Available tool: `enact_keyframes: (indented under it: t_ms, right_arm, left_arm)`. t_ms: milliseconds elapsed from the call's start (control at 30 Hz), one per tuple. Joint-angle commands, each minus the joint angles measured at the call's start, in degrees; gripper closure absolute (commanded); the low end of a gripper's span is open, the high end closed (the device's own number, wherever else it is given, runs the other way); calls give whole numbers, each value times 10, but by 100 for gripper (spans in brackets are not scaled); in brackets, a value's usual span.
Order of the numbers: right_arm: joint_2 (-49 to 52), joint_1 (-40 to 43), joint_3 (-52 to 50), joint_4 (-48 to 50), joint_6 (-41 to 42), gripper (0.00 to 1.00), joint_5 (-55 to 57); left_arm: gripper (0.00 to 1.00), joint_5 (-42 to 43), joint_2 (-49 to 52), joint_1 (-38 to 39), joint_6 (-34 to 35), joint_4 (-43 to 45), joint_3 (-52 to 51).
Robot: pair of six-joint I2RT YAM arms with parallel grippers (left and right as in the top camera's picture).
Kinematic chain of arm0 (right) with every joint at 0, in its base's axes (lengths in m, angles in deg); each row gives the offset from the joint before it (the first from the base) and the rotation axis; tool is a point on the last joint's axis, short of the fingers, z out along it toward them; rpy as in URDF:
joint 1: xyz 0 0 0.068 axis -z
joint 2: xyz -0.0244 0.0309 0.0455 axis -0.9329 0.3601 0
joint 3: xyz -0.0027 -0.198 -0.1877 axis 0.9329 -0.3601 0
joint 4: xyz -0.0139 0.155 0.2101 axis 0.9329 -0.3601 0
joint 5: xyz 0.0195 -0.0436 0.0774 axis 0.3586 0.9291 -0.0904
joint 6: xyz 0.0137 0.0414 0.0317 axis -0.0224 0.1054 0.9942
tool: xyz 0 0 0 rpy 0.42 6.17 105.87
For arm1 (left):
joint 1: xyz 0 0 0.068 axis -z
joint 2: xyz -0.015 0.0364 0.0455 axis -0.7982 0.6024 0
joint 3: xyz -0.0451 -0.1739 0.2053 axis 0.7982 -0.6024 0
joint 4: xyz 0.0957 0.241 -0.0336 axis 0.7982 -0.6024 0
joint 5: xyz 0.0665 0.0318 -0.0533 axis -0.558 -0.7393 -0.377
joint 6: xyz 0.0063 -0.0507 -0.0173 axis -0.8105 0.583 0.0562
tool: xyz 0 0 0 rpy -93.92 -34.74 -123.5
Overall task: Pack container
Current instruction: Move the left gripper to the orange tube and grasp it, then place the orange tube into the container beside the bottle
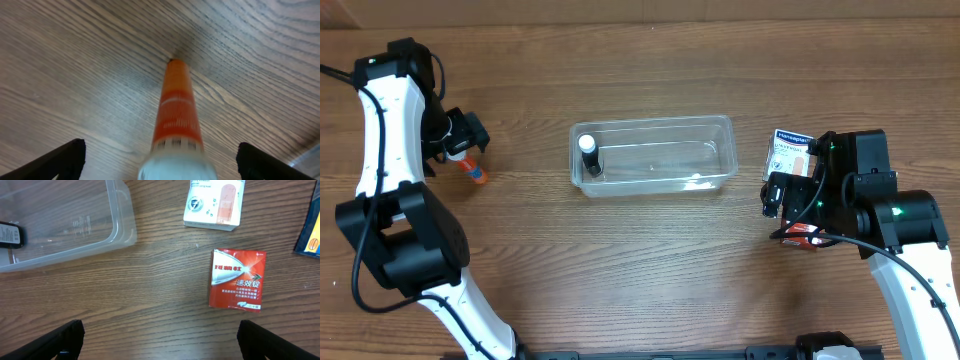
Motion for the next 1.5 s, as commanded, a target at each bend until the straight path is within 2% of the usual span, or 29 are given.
enact_keyframes:
  t_ms: [0,67,200,367,400,433,533,633,767,867,1000,1067,1200,1300,1467]
  right_arm:
    - [1,2,16,2,-3,0,5]
    - [1,2,16,2,-3,0,5]
    - [1,2,16,2,-3,0,5]
    - [1,2,16,2,-3,0,5]
    - [1,2,16,2,-3,0,5]
    - [1,2,16,2,-3,0,5]
    - [1,2,16,1,-3,0,5]
    - [1,2,16,1,-3,0,5]
    - [1,2,16,1,-3,0,5]
    - [1,2,16,1,-3,0,5]
    - [1,2,16,2,-3,0,5]
    - [1,2,16,2,-3,0,5]
    - [1,2,16,2,-3,0,5]
    - [1,2,16,1,-3,0,5]
    - [1,2,16,1,-3,0,5]
  left_arm:
    - [16,10,20,-1,-18,9,-2]
    - [26,10,24,-1,-20,11,-2]
    - [55,10,25,-1,-20,12,-2]
    - [68,10,25,-1,-19,4,-2]
    - [72,10,25,-1,-20,1,-2]
    - [79,10,25,-1,-19,-4,-2]
    - [87,15,22,0,-19,-29,8]
    - [89,26,2,7,-20,-49,15]
    - [89,45,-101,46,-19,-62,15]
    - [89,63,-195,98,-20,-67,15]
    - [91,66,-287,213,-14,-63,15]
    - [91,52,-290,266,-10,-60,13]
    - [90,46,-271,317,16,-21,-41]
    - [89,57,-231,330,22,46,-123]
    - [87,56,-170,329,12,92,-159]
